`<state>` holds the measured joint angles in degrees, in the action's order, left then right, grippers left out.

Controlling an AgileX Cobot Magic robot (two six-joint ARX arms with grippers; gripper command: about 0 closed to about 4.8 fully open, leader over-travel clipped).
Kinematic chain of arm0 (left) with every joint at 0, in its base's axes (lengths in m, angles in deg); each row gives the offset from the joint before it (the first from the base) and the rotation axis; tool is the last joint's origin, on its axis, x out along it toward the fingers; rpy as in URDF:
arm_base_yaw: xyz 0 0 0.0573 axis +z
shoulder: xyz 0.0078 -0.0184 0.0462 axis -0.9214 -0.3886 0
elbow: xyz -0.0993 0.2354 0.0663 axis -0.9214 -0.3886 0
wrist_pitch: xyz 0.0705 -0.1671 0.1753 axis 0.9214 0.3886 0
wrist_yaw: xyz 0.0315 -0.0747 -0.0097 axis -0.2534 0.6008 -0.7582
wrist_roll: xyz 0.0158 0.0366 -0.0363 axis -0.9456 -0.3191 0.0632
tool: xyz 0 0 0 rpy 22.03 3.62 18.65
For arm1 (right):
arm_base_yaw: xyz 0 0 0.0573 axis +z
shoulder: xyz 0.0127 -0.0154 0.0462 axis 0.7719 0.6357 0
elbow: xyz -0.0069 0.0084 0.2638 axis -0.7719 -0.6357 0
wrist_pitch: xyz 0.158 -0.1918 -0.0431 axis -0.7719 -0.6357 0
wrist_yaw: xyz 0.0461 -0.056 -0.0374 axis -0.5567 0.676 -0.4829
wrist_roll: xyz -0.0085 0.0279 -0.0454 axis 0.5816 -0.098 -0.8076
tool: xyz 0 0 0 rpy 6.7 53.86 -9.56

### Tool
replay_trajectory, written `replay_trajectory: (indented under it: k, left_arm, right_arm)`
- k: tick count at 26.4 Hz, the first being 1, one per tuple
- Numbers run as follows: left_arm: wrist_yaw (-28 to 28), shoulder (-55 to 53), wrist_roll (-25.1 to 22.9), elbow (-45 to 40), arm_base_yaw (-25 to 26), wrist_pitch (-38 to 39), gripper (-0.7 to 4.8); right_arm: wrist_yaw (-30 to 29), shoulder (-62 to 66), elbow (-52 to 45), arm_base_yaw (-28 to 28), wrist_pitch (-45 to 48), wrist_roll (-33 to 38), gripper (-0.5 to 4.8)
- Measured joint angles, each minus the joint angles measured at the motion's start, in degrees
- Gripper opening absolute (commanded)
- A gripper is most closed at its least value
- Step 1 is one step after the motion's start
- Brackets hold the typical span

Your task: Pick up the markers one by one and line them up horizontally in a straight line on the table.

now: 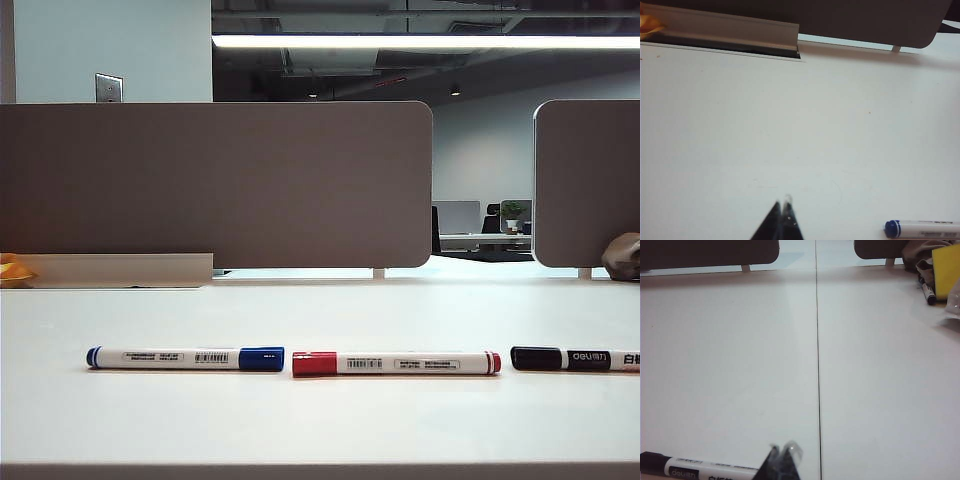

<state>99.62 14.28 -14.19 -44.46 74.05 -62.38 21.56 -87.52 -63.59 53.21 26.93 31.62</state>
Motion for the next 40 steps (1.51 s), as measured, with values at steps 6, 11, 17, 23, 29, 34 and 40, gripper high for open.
replay_trajectory:
  k: [6,11,17,23,29,34,40]
  left_arm:
    - [-1.84,0.0,-1.07,0.0,0.07,-0.2,-0.05]
    - [-2.29,0.0,-11.5,0.0,0.07,-0.2,-0.05]
    - [-2.36,0.0,-11.76,0.0,0.07,-0.2,-0.05]
    - [-4.04,0.0,-10.91,-0.02,0.07,-0.2,-0.05]
    - [-4.83,0.0,-8.74,0.0,0.07,-0.2,-0.05]
    - [-4.85,0.0,-8.57,0.0,0.07,-0.2,-0.05]
    - [-4.87,0.0,-8.57,0.0,0.07,-0.2,-0.05]
  right_arm:
    - [-0.13,0.0,0.0,0.0,0.0,0.0,0.04]
    - [0.0,0.0,0.0,0.0,0.0,-2.34,0.04]
    - [0.22,0.0,0.0,0.0,0.0,-4.63,0.04]
    - [2.67,0.0,0.0,-0.02,0.02,-4.66,0.04]
    - [2.56,0.0,0.0,0.0,0.02,-4.66,0.04]
    - [2.56,0.0,0.0,0.0,0.02,-4.66,0.04]
    - [2.56,0.0,0.0,0.0,0.02,-4.68,0.04]
